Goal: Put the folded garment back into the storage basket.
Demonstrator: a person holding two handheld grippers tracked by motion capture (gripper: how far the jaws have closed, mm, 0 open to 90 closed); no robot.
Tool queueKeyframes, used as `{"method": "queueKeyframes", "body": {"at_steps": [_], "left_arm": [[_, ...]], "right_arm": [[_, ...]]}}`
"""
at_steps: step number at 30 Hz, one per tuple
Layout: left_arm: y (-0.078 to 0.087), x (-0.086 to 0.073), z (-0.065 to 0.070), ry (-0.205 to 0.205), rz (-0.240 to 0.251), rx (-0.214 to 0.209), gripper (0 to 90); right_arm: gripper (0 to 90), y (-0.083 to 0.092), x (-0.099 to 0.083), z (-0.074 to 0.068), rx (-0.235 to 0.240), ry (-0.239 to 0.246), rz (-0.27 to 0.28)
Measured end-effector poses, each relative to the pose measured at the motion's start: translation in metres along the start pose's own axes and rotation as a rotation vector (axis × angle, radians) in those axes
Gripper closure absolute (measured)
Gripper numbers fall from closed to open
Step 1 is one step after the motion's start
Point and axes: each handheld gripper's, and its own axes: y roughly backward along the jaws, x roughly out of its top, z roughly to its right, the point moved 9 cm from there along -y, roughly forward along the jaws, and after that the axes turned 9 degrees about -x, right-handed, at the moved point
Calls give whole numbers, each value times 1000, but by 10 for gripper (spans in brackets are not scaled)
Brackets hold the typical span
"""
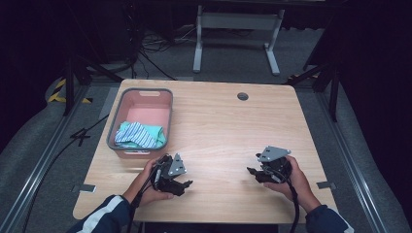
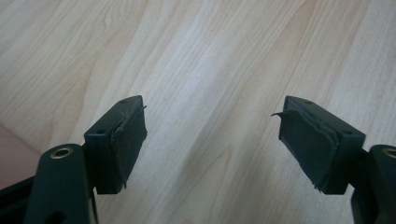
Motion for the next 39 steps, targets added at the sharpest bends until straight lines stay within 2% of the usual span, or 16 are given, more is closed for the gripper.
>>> {"method": "queueKeyframes", "body": {"at_steps": [9,19,24,26,32,39], "left_arm": [[-5,-7,4,0,12,-33,222],[-9,-22,2,72,42,-85,205],[-11,-29,5,90,45,-105,205],[-12,-30,6,113,63,-115,192],[-13,-31,8,108,90,-99,156],[-13,-31,8,104,87,-102,151]], "right_arm": [[365,4,-23,1,1,-45,-6],[283,7,-56,7,-10,-133,-26],[258,8,-68,10,5,-183,3],[248,7,-73,12,3,-198,2],[203,6,-80,17,13,-270,30],[186,7,-83,17,16,-279,29]]}}
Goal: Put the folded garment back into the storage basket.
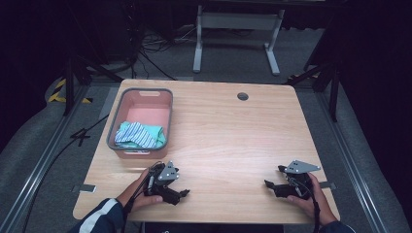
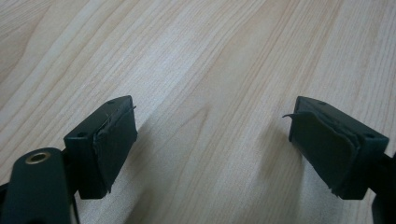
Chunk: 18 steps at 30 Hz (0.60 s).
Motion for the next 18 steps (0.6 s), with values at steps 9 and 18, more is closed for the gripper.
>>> {"method": "queueKeyframes", "body": {"at_steps": [9,18], "left_arm": [[-1,0,0,1,0,0,141],[-1,1,0,1,3,-2,135]], "right_arm": [[172,0,-1,1,-8,-7,-4],[170,0,-1,1,-9,-5,-3]]}}
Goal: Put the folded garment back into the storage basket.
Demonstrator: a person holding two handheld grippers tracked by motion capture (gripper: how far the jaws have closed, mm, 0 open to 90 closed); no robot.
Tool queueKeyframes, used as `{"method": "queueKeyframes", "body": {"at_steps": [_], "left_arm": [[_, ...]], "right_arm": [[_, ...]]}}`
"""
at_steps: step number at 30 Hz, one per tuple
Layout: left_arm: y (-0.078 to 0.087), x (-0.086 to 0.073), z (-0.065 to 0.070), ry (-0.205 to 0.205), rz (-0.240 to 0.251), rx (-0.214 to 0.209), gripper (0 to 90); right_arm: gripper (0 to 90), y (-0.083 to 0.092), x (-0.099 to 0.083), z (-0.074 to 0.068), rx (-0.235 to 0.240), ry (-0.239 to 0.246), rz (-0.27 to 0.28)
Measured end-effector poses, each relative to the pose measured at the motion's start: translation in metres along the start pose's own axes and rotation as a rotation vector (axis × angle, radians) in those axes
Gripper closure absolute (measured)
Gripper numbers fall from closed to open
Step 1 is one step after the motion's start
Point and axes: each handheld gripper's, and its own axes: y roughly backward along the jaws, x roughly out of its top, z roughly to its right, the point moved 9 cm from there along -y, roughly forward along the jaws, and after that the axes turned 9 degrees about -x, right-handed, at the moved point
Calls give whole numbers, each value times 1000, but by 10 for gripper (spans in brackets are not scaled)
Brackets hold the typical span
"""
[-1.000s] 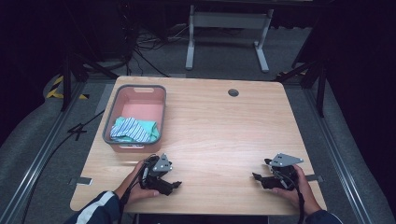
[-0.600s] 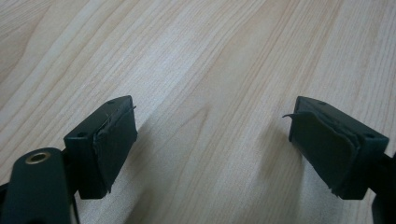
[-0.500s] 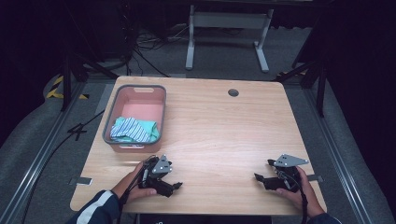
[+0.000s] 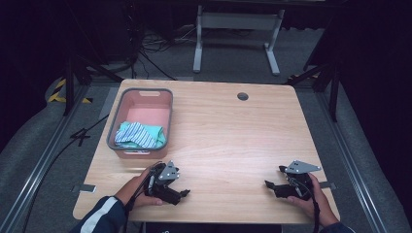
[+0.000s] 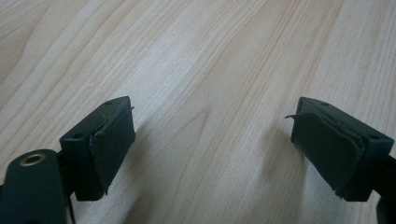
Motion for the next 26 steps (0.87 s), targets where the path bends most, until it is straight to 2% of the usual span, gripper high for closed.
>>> {"method": "queueKeyframes", "body": {"at_steps": [26], "left_arm": [[-1,1,-1,-3,-6,-2,119]], "right_arm": [[170,0,0,0,8,3,-1]]}}
